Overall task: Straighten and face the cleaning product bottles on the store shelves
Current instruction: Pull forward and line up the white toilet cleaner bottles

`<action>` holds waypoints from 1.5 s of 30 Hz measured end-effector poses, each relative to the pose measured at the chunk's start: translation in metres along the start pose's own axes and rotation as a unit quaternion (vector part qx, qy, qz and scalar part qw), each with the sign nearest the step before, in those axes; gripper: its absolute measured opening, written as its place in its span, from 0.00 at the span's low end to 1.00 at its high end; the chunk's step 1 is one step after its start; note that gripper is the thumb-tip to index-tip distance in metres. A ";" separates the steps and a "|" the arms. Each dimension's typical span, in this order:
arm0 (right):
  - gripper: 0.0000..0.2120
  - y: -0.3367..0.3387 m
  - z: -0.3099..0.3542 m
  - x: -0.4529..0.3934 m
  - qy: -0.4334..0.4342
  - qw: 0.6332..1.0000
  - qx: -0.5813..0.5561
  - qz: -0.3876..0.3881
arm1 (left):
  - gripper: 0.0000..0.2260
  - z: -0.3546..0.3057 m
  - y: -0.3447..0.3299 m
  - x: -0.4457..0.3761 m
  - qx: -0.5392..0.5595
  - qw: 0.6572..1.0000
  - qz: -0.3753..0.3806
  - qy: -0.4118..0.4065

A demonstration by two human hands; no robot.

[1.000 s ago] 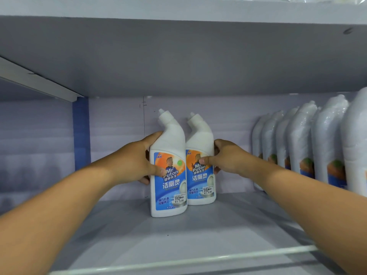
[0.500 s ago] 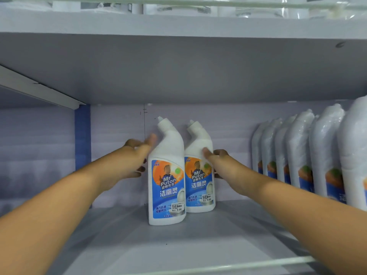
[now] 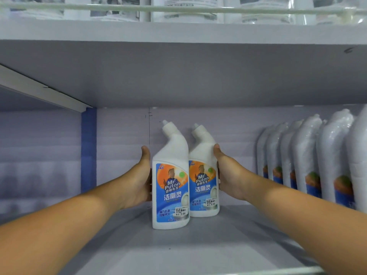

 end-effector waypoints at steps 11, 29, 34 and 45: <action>0.29 0.001 -0.001 0.004 -0.009 0.999 0.049 0.015 | 0.45 -0.004 -0.004 0.007 -0.004 0.999 0.044 -0.016; 0.21 0.005 0.010 0.019 0.072 0.956 0.274 -0.070 | 0.24 -0.043 0.001 0.045 -0.300 0.932 -0.030 -0.200; 0.26 0.003 0.018 0.032 0.029 0.928 0.360 -0.093 | 0.26 -0.041 0.001 0.051 -0.273 0.944 -0.039 -0.182; 0.25 0.045 0.028 0.141 0.097 0.969 0.220 -0.048 | 0.21 -0.017 -0.038 0.130 -0.150 0.967 -0.132 -0.161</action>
Point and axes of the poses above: each hand's wrist, its own x-axis away from the middle knuckle, its own y-axis out of the back of the hand, z = x × y, the point moved 2 cm from there along -x, towards the middle knuckle, and after that the axes turned 1 degree about -z, right-handed, at the moved point
